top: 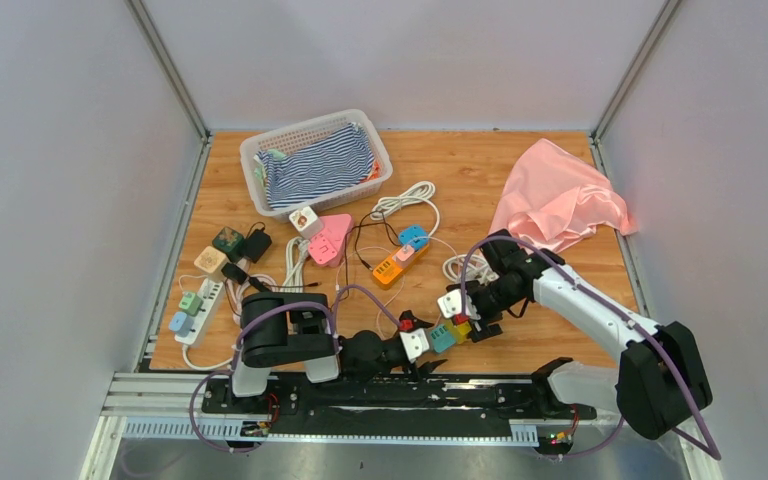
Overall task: Pull the plug off the socket
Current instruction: Remove the plug from the socket.
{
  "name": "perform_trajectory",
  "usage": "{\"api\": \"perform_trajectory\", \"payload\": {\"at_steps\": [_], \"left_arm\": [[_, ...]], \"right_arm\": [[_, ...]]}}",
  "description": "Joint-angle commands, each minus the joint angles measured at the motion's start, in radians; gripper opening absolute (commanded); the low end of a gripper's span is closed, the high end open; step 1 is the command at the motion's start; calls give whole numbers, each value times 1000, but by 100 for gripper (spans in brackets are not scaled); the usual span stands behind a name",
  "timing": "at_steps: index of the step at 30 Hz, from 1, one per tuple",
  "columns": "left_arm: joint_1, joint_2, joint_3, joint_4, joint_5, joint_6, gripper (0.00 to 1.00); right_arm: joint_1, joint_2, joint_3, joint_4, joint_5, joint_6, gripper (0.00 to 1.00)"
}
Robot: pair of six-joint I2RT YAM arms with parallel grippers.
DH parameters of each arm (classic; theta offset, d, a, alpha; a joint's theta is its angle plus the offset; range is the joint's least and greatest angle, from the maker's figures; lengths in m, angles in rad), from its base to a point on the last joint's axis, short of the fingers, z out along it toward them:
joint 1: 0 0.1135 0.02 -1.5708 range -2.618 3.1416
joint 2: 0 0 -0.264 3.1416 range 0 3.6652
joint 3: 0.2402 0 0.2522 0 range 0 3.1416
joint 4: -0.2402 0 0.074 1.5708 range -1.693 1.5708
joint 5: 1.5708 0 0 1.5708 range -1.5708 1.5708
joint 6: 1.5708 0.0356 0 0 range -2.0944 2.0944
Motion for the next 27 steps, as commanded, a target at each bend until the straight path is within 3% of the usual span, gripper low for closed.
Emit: {"api": "perform_trajectory", "payload": {"at_steps": [1,15,19,23,27], "left_arm": [[0,34,30,42,21,62,82],[0,107,66,47,-89,100,80],[0,118,78,50,-81,123,75],[0,130,88,50,-56,136,64],[0,137,89,53,-45,139,32]], "right_arm": [[15,-18,-21,-5,11,2,72],[20,-22,-27,0,-5,-5,52],[20,-30,-29,-4,-8,-10,49],[20,-30,-25,-13,-10,-13,43],[20,-20,-14,-25,-17,-15,33]]}}
